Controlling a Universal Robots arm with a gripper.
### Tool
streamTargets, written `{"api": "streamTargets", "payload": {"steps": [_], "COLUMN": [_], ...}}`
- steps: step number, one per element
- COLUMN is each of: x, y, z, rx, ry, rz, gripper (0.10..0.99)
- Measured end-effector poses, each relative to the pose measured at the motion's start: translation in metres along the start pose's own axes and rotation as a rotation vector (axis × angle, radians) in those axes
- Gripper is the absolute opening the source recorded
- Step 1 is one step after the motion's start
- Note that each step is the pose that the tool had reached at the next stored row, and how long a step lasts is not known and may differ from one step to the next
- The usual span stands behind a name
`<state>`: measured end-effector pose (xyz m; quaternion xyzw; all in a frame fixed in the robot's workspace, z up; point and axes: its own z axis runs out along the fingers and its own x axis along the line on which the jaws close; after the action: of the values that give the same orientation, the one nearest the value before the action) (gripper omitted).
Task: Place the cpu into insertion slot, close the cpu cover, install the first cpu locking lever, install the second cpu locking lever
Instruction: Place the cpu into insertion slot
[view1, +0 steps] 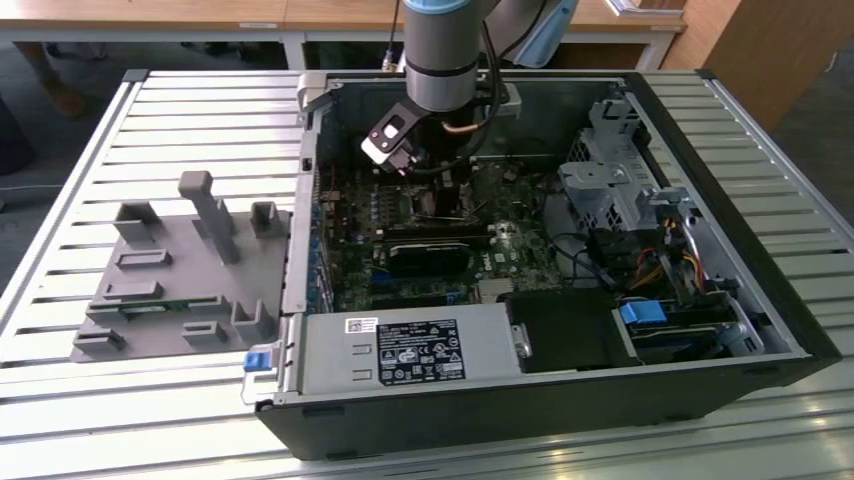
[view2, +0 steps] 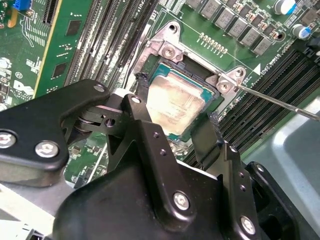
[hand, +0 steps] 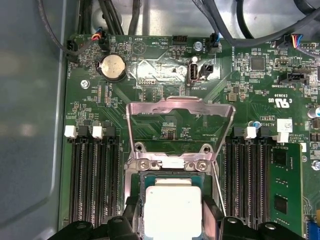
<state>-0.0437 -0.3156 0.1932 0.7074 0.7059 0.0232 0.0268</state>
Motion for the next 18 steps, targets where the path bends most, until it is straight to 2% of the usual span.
{"api": "streamTargets", "payload": {"steps": [7, 13, 14, 16, 17, 18], "x": [0.0, -0.0001, -0.0002, -0.0016, -0.0025, -0.0033], "y": [-0.0002, 0.0007, 0.0008, 0.001, 0.0013, 0.0017], "z": [-0.0015, -0.0125, -0.0132, -0.0142, -0.0146, -0.015], "rx": [0.0, 0.002, 0.002, 0.003, 0.004, 0.006], "ry": [0.0001, 0.0, 0.0, 0.0003, 0.0005, 0.0009], "rz": [0.0, 0.0, 0.0, 0.0, 0.0, 0.0], "gripper": [0.616, 0.616, 0.6, 0.478, 0.478, 0.42]}}
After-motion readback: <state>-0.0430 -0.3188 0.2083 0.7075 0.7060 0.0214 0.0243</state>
